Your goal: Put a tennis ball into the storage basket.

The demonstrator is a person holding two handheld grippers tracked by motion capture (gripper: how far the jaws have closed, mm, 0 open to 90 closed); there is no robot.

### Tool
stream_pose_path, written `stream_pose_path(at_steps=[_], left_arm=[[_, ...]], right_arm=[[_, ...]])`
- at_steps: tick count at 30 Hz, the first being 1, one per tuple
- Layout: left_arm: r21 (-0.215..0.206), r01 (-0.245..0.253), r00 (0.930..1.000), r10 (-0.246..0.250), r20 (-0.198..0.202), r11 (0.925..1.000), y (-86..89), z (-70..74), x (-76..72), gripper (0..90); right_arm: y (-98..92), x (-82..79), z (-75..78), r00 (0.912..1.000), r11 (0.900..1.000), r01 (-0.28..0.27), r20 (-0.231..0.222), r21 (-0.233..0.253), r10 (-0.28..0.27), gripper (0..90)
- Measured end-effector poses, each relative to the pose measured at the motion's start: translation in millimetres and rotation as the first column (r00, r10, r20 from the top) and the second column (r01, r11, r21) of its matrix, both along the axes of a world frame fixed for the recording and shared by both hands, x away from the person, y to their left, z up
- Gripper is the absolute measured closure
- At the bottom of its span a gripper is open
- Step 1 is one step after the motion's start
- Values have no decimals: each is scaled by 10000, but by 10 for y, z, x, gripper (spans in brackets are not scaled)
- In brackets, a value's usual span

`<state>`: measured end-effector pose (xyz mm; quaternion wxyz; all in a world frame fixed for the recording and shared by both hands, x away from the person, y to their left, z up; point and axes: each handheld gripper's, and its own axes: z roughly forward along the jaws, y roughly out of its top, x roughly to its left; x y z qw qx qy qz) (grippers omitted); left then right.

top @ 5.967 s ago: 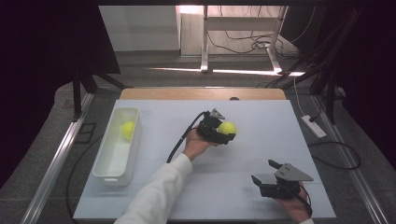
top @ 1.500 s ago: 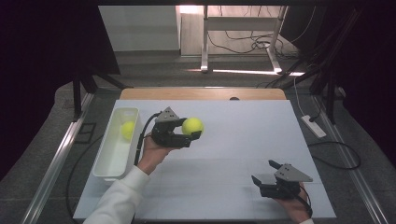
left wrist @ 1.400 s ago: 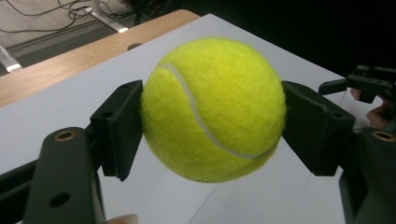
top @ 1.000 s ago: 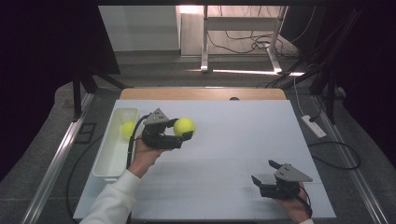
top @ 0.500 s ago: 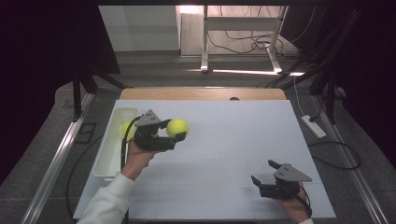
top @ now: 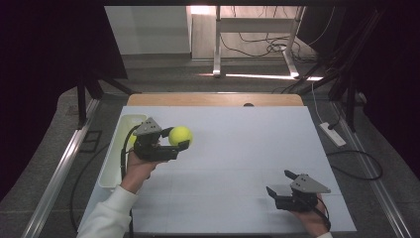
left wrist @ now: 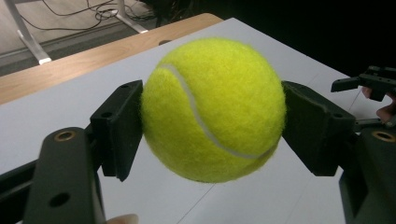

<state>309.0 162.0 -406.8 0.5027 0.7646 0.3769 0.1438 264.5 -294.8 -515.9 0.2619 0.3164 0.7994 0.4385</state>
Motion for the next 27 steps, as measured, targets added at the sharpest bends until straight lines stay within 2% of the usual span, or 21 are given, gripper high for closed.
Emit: stream_pose_path(at_steps=[27], left_arm=[[15,-564,9982,563,207,9984,331,99,-161,266]], right_arm=[[4,-6,4,10000,10000,-4,22,20,4,134]])
